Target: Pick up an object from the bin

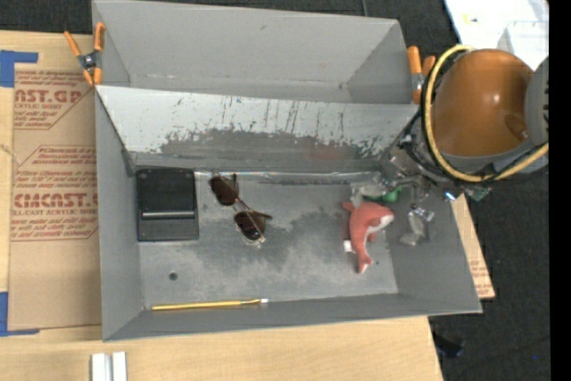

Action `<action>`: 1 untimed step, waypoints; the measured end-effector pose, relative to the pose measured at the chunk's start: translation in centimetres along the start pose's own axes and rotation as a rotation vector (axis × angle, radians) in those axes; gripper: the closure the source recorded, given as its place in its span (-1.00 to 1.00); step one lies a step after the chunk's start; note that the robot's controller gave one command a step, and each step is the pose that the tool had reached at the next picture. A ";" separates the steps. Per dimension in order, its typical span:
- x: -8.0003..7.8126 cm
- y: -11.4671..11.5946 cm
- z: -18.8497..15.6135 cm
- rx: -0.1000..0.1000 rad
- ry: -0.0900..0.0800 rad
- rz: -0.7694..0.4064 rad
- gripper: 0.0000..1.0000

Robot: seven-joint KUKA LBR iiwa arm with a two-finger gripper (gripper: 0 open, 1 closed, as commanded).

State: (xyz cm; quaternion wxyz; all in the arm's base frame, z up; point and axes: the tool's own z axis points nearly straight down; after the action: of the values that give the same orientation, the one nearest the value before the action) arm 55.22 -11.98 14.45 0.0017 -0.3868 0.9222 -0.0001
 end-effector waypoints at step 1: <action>-0.6 -1.3 6.3 0.002 -0.011 -0.390 -1.00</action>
Offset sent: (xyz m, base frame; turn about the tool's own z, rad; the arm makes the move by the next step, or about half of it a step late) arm 0.0080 -0.0026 -0.0745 -0.7046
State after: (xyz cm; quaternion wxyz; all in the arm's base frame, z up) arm 56.54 -12.46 8.21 0.0071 -0.5580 0.8298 0.0009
